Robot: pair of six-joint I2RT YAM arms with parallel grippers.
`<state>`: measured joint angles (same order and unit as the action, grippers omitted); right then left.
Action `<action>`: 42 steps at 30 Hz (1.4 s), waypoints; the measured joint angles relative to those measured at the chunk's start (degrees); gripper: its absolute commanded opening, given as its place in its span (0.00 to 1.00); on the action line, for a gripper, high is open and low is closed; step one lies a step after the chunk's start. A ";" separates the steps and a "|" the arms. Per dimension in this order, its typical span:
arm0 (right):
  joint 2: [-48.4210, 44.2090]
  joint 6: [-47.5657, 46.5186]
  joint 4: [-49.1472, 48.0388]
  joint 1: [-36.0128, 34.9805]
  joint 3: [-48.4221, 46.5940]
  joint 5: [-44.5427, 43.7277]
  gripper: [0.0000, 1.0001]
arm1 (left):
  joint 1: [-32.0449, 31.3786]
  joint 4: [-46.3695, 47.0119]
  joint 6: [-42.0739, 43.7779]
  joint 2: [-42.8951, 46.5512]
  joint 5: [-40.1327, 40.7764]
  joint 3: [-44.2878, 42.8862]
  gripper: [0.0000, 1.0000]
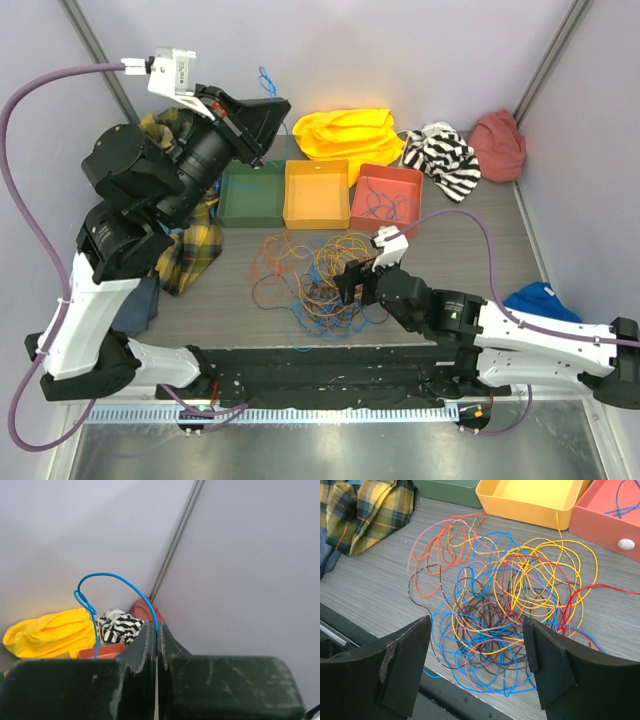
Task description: Untangle the cables
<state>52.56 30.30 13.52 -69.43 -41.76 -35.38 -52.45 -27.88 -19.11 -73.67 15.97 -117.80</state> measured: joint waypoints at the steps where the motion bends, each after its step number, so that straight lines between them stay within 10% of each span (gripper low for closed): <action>1: 0.39 -0.31 -0.22 0.00 -0.31 0.00 0.81 | 0.00 0.07 -0.02 -0.20 -0.50 -0.39 0.00; 24: -25.38 2.34 12.52 0.00 -1.11 -19.17 0.79 | 5.11 5.84 -7.72 -28.74 -10.84 6.10 0.00; 36: -29.70 1.53 15.32 0.00 0.79 -21.66 0.79 | 8.59 7.56 -10.84 -48.17 -18.25 -10.54 0.01; 37: -30.29 1.55 15.47 0.00 1.31 -21.84 0.79 | 8.57 7.67 -10.93 -49.05 -18.47 -11.87 0.07; 39: -31.04 1.55 15.72 0.00 2.08 -22.16 0.80 | 8.57 7.89 -11.10 -50.51 -19.06 -13.31 0.54; 42: -30.84 1.49 15.91 0.00 2.25 -22.34 0.81 | 8.57 7.67 -11.96 -52.85 -19.63 -13.44 0.83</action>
<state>21.71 31.79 29.43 -69.43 -39.51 -57.71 -43.88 -20.21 -31.07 -126.52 -3.66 -131.24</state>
